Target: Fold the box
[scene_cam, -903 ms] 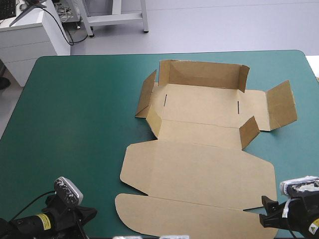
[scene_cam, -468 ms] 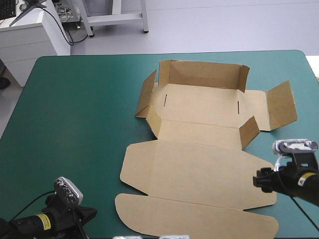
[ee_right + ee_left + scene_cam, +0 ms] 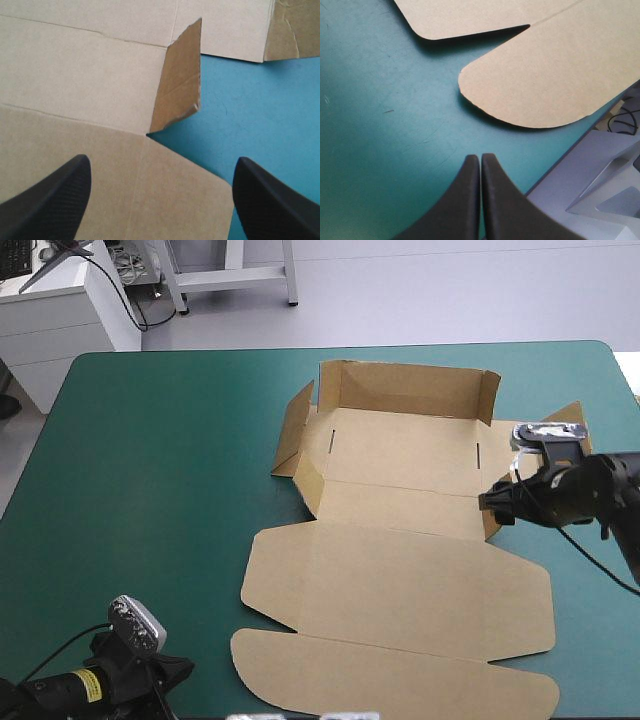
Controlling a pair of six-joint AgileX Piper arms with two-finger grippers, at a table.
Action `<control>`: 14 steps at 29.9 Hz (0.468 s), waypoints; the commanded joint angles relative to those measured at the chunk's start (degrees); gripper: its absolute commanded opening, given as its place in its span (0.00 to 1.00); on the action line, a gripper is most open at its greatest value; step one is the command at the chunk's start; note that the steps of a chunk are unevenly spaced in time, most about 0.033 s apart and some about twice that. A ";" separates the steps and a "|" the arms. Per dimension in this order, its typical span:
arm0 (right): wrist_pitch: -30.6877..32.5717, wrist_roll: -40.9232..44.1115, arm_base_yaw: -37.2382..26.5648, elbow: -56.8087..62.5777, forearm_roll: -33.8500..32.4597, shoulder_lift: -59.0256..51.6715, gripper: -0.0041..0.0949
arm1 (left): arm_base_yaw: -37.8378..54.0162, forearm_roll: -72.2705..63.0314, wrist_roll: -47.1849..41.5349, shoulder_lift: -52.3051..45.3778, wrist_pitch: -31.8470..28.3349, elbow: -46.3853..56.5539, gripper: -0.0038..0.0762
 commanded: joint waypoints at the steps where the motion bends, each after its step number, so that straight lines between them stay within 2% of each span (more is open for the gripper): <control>1: -2.30 -0.17 0.01 -6.06 -0.34 6.15 0.76 | -0.30 -0.74 -0.33 0.48 -1.84 -2.01 0.04; 6: -0.55 -0.68 -0.12 -11.91 -0.34 14.98 0.76 | -0.30 -0.63 -0.33 0.48 -2.17 -2.01 0.04; 14: 2.86 -0.68 -4.32 -16.80 0.36 25.97 0.76 | -0.30 -0.63 -0.33 0.48 -2.25 -2.01 0.04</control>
